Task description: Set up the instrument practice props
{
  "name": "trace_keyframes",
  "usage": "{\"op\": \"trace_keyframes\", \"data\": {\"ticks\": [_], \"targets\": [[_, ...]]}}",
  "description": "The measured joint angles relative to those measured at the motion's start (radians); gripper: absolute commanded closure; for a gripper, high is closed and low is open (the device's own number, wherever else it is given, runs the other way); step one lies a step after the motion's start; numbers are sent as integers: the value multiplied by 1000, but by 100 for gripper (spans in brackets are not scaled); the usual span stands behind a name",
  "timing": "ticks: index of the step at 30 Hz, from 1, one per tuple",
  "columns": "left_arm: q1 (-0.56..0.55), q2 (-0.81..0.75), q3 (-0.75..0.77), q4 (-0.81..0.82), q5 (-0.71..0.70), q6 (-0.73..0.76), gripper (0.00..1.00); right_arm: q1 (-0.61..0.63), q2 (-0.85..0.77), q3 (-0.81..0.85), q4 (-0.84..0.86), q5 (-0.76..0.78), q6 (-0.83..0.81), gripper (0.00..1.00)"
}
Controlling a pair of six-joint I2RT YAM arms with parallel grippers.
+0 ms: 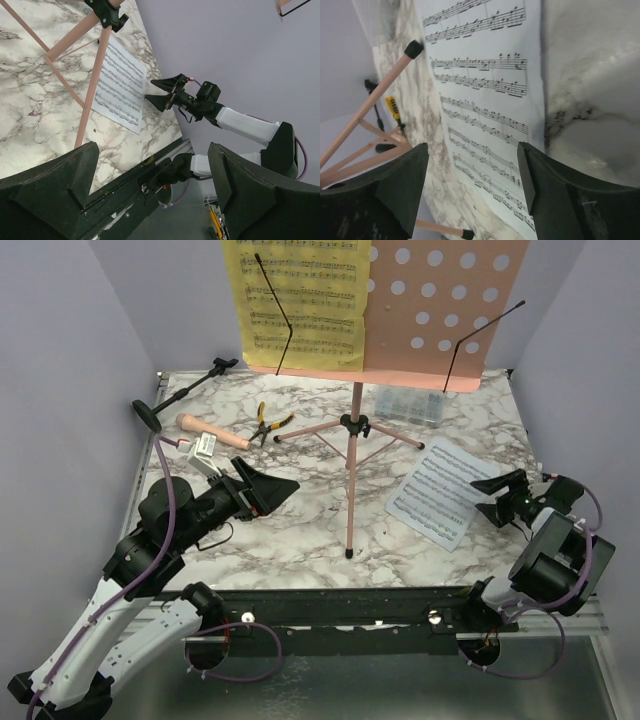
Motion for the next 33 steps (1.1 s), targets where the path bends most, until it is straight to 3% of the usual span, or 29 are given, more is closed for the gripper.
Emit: {"op": "trace_keyframes", "data": {"ticks": [3, 5, 7, 12, 33], "targets": [[0, 0, 0, 0, 6, -3, 1, 0, -61, 26, -82, 156, -21, 18], [0, -4, -3, 2, 6, -6, 1, 0, -94, 48, -116, 264, -33, 7], [0, -8, -11, 4, 6, -6, 1, 0, -108, 58, -127, 348, -39, 4], [0, -8, -29, 4, 6, -17, 1, 1, -77, 59, -150, 421, -40, 0], [0, -4, -30, 8, 10, -29, 1, 127, 101, 40, 100, 79, 78, 6]]}}
